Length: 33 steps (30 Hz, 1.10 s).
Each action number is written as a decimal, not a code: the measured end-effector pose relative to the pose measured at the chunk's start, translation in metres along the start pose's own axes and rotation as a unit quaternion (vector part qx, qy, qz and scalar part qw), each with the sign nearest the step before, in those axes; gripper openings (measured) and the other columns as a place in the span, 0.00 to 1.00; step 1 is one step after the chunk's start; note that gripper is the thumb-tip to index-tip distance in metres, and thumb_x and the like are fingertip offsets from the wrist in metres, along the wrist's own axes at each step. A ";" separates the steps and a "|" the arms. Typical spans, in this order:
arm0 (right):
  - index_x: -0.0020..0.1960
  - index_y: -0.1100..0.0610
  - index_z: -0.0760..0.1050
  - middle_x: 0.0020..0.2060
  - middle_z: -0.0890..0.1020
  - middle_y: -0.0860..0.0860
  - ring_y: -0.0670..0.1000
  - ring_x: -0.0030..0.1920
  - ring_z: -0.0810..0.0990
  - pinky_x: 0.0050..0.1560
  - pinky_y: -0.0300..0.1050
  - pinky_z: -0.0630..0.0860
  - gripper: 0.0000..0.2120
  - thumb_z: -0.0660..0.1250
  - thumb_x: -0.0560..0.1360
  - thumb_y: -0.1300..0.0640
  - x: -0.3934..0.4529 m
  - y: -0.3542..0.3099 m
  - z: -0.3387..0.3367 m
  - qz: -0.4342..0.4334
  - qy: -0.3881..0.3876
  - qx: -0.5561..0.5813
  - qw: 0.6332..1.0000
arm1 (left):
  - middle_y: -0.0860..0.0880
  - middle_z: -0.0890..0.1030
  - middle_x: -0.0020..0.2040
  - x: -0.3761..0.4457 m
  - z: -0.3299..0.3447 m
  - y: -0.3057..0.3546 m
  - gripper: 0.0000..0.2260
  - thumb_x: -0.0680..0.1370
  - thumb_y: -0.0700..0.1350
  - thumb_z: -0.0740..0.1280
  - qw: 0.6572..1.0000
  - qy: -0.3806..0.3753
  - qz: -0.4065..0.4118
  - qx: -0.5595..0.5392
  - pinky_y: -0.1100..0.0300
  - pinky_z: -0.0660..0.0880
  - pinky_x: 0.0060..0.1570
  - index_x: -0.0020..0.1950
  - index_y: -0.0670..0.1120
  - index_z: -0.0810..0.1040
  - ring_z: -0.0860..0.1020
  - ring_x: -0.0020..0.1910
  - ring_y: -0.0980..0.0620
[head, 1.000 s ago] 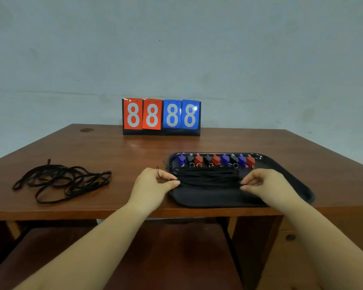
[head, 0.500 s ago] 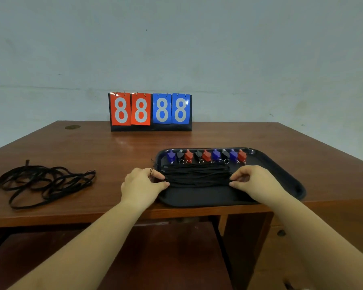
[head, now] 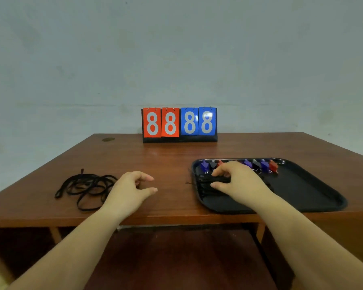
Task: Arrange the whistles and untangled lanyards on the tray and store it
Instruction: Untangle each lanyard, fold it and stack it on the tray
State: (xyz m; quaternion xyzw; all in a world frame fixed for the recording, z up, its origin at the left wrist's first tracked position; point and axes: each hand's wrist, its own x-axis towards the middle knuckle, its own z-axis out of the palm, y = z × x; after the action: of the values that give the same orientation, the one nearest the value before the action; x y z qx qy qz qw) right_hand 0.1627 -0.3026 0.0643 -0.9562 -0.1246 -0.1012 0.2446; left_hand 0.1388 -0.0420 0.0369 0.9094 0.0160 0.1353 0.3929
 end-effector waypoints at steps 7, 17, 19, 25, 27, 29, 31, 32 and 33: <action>0.56 0.49 0.77 0.56 0.77 0.46 0.46 0.57 0.75 0.59 0.44 0.73 0.13 0.70 0.72 0.48 0.023 -0.085 0.067 -0.078 -0.065 0.048 0.994 | 0.53 0.77 0.60 -0.002 -0.050 -0.055 0.11 0.73 0.49 0.71 0.996 0.048 -0.047 0.060 0.57 0.68 0.61 0.55 0.53 0.80 0.73 0.62 0.53; 0.55 0.48 0.79 0.54 0.76 0.48 0.50 0.56 0.76 0.57 0.47 0.74 0.12 0.69 0.73 0.49 0.052 -0.130 0.128 -0.127 -0.112 0.021 0.985 | 0.54 0.77 0.58 0.010 -0.047 -0.086 0.10 0.73 0.54 0.70 0.995 0.012 -0.023 0.096 0.51 0.68 0.65 0.53 0.57 0.81 0.71 0.63 0.52; 0.51 0.49 0.79 0.51 0.75 0.47 0.50 0.54 0.75 0.54 0.46 0.73 0.08 0.67 0.74 0.49 0.055 -0.128 0.129 -0.126 -0.113 0.013 0.985 | 0.56 0.77 0.55 0.013 -0.045 -0.087 0.06 0.73 0.54 0.70 0.995 0.005 -0.017 0.103 0.50 0.68 0.64 0.49 0.59 0.81 0.71 0.61 0.52; 0.47 0.49 0.75 0.45 0.74 0.44 0.47 0.47 0.74 0.50 0.42 0.73 0.04 0.65 0.76 0.49 0.059 -0.113 0.115 -0.084 -0.102 0.051 0.990 | 0.56 0.74 0.49 0.018 -0.046 -0.089 0.02 0.74 0.53 0.69 0.994 0.012 -0.001 0.105 0.55 0.68 0.59 0.44 0.57 0.80 0.71 0.57 0.52; 0.46 0.48 0.75 0.45 0.78 0.45 0.47 0.46 0.77 0.46 0.41 0.73 0.04 0.65 0.76 0.49 0.060 -0.107 0.104 -0.046 -0.087 0.095 0.991 | 0.56 0.75 0.49 0.019 -0.048 -0.091 0.01 0.74 0.52 0.69 0.995 0.018 -0.007 0.103 0.56 0.68 0.58 0.43 0.57 0.80 0.71 0.57 0.52; 0.47 0.48 0.75 0.44 0.80 0.45 0.46 0.45 0.78 0.41 0.37 0.72 0.04 0.65 0.76 0.49 0.061 -0.101 0.090 -0.020 -0.073 0.122 0.990 | 0.55 0.75 0.49 0.020 -0.050 -0.091 0.02 0.74 0.52 0.69 0.994 0.024 -0.011 0.104 0.55 0.69 0.59 0.41 0.59 0.79 0.71 0.57 0.52; 0.48 0.49 0.75 0.42 0.81 0.46 0.44 0.42 0.79 0.35 0.33 0.68 0.04 0.65 0.76 0.50 0.061 -0.095 0.076 -0.007 -0.052 0.138 0.989 | 0.55 0.75 0.49 0.020 -0.053 -0.091 0.04 0.74 0.52 0.68 0.994 0.019 -0.015 0.107 0.53 0.69 0.60 0.40 0.60 0.78 0.71 0.57 0.52; 0.48 0.49 0.75 0.41 0.81 0.46 0.43 0.41 0.80 0.34 0.31 0.67 0.04 0.65 0.76 0.50 0.060 -0.092 0.070 -0.003 -0.041 0.145 0.988 | 0.55 0.75 0.49 0.020 -0.053 -0.090 0.04 0.74 0.52 0.68 0.994 0.014 -0.019 0.108 0.52 0.69 0.60 0.39 0.61 0.77 0.71 0.57 0.51; 0.48 0.50 0.75 0.40 0.81 0.46 0.43 0.40 0.79 0.34 0.31 0.66 0.04 0.65 0.76 0.51 0.059 -0.090 0.064 -0.001 -0.032 0.151 0.988 | 0.55 0.74 0.50 0.020 -0.054 -0.089 0.05 0.74 0.52 0.68 0.994 0.012 -0.022 0.107 0.52 0.69 0.60 0.39 0.61 0.77 0.71 0.58 0.51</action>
State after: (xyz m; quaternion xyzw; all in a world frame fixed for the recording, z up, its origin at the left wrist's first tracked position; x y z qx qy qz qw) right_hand 0.2014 -0.1837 0.0644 -0.9108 -0.1477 -0.0503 0.3823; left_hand 0.1509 0.0605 0.0128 0.9440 0.0547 0.1353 0.2958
